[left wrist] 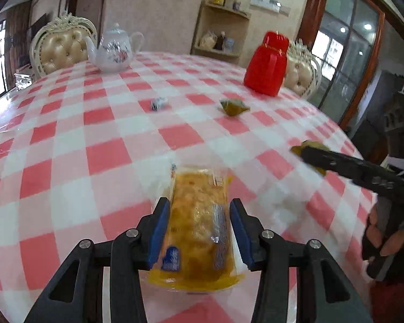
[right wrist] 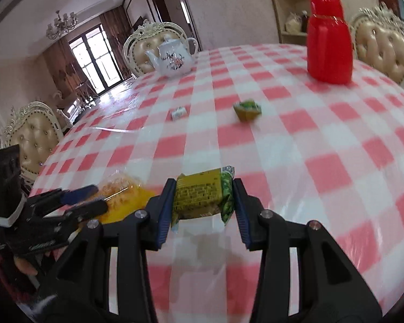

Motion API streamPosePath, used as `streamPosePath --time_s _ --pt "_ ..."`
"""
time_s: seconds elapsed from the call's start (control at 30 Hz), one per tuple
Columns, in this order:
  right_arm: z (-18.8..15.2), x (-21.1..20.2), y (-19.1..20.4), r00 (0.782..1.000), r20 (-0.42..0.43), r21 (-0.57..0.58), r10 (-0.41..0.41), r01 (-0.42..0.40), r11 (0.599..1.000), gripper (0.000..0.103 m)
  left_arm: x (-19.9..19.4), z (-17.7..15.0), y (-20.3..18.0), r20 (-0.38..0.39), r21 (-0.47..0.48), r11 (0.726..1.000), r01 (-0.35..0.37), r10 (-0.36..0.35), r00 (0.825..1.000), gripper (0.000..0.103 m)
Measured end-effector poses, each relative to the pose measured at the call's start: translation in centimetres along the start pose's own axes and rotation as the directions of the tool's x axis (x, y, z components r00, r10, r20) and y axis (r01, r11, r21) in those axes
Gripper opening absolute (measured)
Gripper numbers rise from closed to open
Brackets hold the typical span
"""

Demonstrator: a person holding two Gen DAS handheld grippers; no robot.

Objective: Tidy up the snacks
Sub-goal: 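Grasp the yellow meat-floss bread with the left tool while the right tool grasps the green-yellow packet, then carry the meat-floss bread and green-yellow packet to the clear bin and open both tools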

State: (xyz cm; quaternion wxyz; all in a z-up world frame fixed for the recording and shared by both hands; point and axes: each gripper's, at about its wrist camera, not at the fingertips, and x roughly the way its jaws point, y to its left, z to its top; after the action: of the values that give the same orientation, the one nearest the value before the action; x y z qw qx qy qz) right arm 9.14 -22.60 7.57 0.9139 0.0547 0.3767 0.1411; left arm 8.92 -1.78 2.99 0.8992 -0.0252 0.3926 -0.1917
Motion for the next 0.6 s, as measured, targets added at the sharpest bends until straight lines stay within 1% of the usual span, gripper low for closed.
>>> streamPosePath --time_s 0.03,0.07,0.13,0.17,0.2,0.27,0.3,0.33,0.37,0.4,0.43,0.5,0.57,0.6 --pt "-0.5 -0.4 -0.1 1.0 -0.001 0.013 0.007 -0.007 1.0 0.046 0.3 -0.2 0.0 -0.007 -0.003 1.0 0.008 -0.008 1.0 0.05" --pt "-0.9 -0.7 -0.2 1.0 -0.003 0.021 0.013 -0.013 1.0 0.046 0.8 -0.3 0.0 -0.026 -0.009 1.0 0.008 -0.009 1.0 0.054" --pt "-1.7 -1.2 -0.1 1.0 -0.004 0.028 0.022 -0.022 0.999 0.046 1.4 -0.4 -0.3 -0.043 0.002 1.0 -0.012 0.012 0.999 0.065" --pt "-2.0 -1.3 -0.1 1.0 -0.005 0.03 0.026 -0.026 0.999 0.046 1.7 -0.5 -0.6 -0.048 0.014 0.999 -0.036 0.036 0.998 0.077" --pt "-2.1 -1.4 0.0 0.999 -0.008 0.035 0.033 -0.032 0.999 0.046 2.1 -0.5 -0.9 -0.055 0.029 0.998 -0.054 0.056 0.997 0.082" --pt "-2.1 -1.3 0.1 0.999 -0.014 0.043 0.046 -0.045 0.998 0.046 2.7 -0.4 -1.8 -0.073 0.073 0.995 -0.075 0.08 0.994 0.082" --pt "-2.1 -1.2 0.3 0.999 -0.016 0.039 0.049 -0.049 0.998 0.046 3.1 -0.5 -2.2 -0.092 0.095 0.992 -0.086 0.095 0.991 0.08" --pt "-2.2 -1.2 0.4 0.999 -0.019 0.033 0.049 -0.048 0.998 0.046 3.4 -0.6 -2.3 -0.107 0.108 0.99 -0.096 0.107 0.988 0.075" --pt "-2.3 -1.1 0.6 0.999 -0.024 0.028 0.048 -0.047 0.998 0.046 3.5 -0.7 -2.6 -0.11 0.127 0.984 -0.127 0.142 0.984 0.056" --pt "-2.4 -1.1 0.8 0.999 -0.028 0.025 0.046 -0.045 0.999 0.046 3.3 -0.8 -2.7 -0.103 0.145 0.979 -0.147 0.162 0.981 0.049" --pt "-2.5 -1.0 0.9 0.998 -0.031 0.022 0.046 -0.045 0.999 0.046 3.2 -0.8 -2.7 -0.121 0.147 0.98 -0.135 0.154 0.981 0.049" --pt "-2.8 -0.9 1.4 0.998 -0.041 0.01 0.046 -0.045 0.999 0.046 2.6 -1.1 -2.6 -0.135 0.156 0.976 -0.153 0.175 0.975 0.048" --pt "-3.1 -0.7 1.9 0.997 -0.051 0.0 0.057 -0.057 0.998 0.046 2.0 -1.3 -2.5 -0.125 0.173 0.963 -0.208 0.231 0.965 0.048" --pt "-3.3 -0.6 2.2 0.996 -0.058 0.0 0.074 -0.074 0.997 0.046 1.6 -1.4 -2.3 -0.118 0.165 0.958 -0.234 0.255 0.96 0.048"
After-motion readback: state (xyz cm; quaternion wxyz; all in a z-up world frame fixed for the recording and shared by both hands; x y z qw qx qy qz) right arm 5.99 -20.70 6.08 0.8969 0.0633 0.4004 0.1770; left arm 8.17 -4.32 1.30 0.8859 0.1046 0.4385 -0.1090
